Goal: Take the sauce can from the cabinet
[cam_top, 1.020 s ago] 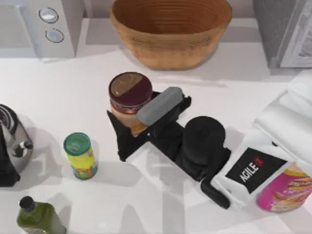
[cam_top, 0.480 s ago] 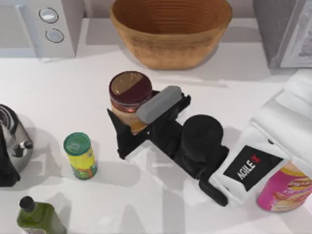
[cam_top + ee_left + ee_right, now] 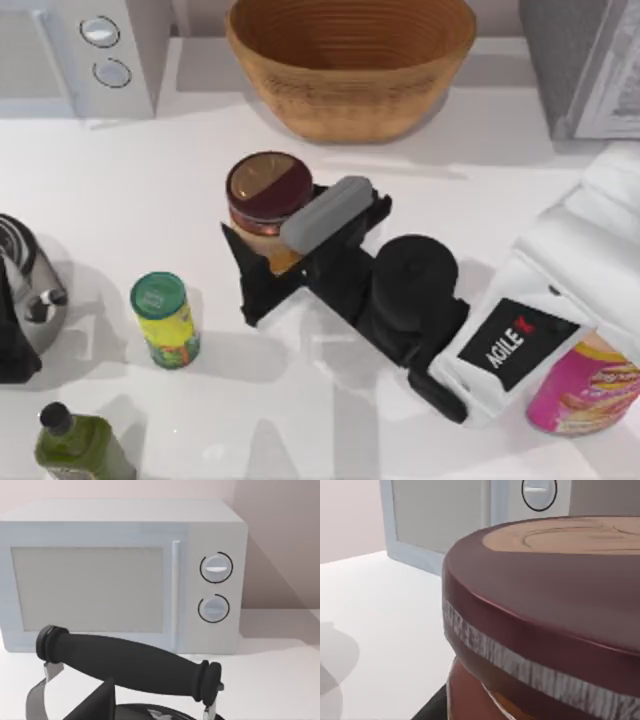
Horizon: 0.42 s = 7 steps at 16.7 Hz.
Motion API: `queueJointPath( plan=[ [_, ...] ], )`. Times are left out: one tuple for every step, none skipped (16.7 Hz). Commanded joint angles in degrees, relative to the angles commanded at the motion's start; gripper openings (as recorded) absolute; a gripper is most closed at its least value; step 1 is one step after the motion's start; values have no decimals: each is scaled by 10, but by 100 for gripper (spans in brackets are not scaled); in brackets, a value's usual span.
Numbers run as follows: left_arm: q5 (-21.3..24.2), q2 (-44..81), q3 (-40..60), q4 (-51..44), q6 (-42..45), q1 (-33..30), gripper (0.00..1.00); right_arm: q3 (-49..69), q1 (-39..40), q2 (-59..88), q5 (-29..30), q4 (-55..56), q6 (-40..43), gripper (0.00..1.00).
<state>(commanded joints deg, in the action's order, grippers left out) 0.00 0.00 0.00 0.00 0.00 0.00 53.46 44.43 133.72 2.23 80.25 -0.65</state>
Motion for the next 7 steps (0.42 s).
queueJointPath(
  plan=[
    [0, 0, 0, 0, 0, 0, 100, 0, 0, 0, 0, 0, 0, 98],
    [0, 0, 0, 0, 0, 0, 100, 0, 0, 0, 0, 0, 0, 100],
    [0, 0, 0, 0, 0, 0, 100, 0, 0, 0, 0, 0, 0, 100],
    [0, 0, 0, 0, 0, 0, 100, 0, 0, 0, 0, 0, 0, 100],
    [0, 0, 0, 0, 0, 0, 100, 0, 0, 0, 0, 0, 0, 100],
    [0, 0, 0, 0, 0, 0, 100, 0, 0, 0, 0, 0, 0, 100],
    [0, 0, 0, 0, 0, 0, 100, 0, 0, 0, 0, 0, 0, 100]
  ],
)
